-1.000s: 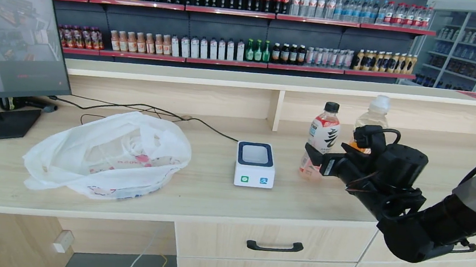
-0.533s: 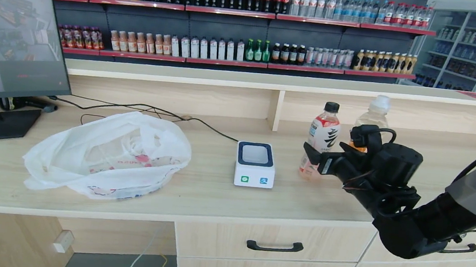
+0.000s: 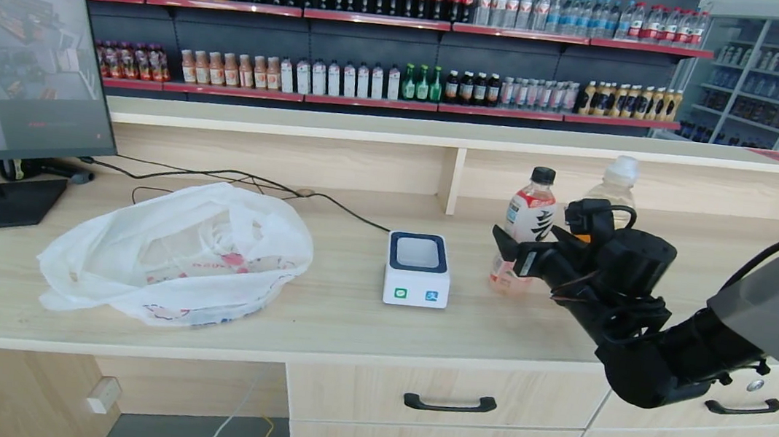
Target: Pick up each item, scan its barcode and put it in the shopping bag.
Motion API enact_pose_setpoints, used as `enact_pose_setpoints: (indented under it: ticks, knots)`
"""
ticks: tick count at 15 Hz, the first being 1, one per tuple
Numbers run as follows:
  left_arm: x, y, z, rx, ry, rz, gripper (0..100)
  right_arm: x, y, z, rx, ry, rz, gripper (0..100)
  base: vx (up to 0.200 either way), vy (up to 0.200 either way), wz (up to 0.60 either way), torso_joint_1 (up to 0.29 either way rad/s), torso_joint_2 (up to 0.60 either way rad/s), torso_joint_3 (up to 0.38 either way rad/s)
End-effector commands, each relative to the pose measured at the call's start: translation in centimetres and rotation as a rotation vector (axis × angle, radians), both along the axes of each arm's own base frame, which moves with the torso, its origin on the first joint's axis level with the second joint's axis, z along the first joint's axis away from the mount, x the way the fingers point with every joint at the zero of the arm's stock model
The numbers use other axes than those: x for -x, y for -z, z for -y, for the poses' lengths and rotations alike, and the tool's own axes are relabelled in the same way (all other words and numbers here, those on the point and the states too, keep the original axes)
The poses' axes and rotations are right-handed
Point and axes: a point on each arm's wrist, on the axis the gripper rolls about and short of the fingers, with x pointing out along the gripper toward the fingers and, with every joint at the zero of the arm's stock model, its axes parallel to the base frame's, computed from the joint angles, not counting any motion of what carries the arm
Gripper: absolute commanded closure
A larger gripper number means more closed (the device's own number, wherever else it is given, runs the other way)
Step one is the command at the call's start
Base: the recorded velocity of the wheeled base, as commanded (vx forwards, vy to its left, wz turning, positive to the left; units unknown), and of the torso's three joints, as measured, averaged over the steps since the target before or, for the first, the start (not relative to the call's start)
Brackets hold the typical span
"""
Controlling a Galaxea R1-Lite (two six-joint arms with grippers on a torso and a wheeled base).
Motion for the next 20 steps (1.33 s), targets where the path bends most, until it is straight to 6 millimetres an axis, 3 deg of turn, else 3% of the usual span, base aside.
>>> enact_pose_setpoints:
  ticks: [1,10,20]
  knots:
    - [0.0,0.0,0.0,0.000,0.000,0.000,0,-0.3,0.4,-0.1,0.008,-0.001,-0.002,0,0.000,0.000,0.00,0.000,0.00,0.000]
    - [0.0,0.0,0.0,0.000,0.000,0.000,0,-1.4,1.7,0.4,-0.014,0.014,0.058,0,0.000,0.000,0.00,0.000,0.00,0.000]
    - [0.0,0.0,0.0,0.000,0.000,0.000,0,-2.3,1.4,0.4,-0.007,0.020,0.091,0,0.000,0.000,0.00,0.000,0.00,0.000]
